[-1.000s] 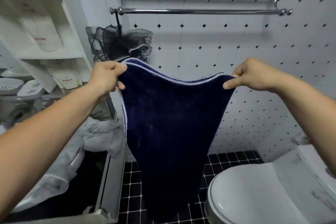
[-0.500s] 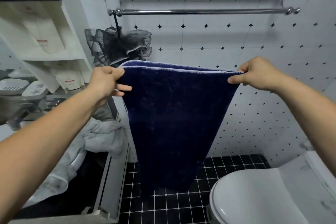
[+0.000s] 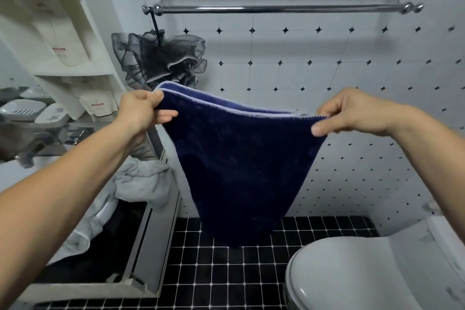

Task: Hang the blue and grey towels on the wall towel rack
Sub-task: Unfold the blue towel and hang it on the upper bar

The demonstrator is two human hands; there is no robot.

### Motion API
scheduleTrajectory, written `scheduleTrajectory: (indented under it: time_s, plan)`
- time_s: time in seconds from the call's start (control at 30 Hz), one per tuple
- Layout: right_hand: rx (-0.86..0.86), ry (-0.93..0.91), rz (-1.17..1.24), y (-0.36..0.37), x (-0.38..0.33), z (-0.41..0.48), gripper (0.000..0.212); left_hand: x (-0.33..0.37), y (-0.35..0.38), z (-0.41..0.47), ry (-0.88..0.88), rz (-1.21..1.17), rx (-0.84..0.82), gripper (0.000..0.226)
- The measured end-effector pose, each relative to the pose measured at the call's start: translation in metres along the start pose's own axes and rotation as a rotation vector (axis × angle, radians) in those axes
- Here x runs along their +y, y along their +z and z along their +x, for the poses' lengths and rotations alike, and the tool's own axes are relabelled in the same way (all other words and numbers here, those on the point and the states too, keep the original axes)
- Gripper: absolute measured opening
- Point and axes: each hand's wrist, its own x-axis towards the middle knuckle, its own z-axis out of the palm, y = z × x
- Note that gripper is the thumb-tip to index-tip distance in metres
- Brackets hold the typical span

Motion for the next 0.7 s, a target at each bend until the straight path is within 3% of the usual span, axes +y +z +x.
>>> scheduleTrajectory:
  time_s: [0.1, 0.17, 0.43, 0.53, 0.63, 0.7]
  plan:
    - [0.388, 0.125, -0.04, -0.007, 0.009, 0.013, 0.046, 0.003, 0.007, -0.007, 0.052, 0.043, -0.043, 0.019]
    - [0.484, 0.14, -0.019, -0.01, 0.012, 0.019, 0.045, 0.006, 0.013, -0.01, 0.059, 0.025, -0.055, 0.021]
    - [0.554, 0.211, 0.16, -0.011, 0.014, 0.023, 0.029, 0.013, 0.016, -0.005, 0.053, -0.058, -0.125, 0.02]
    - [0.556, 0.226, 0.251, -0.01, 0.015, 0.021, 0.038, 0.014, 0.013, -0.002, 0.044, -0.066, -0.155, 0.019]
    - [0.52, 0.191, 0.321, -0.003, 0.016, 0.022, 0.013, 0.015, 0.009, 0.002, 0.045, -0.067, -0.189, 0.018]
    - [0.548, 0.156, 0.426, 0.006, 0.019, 0.024, 0.01, 0.015, 0.006, 0.003, 0.051, -0.069, -0.2, 0.019]
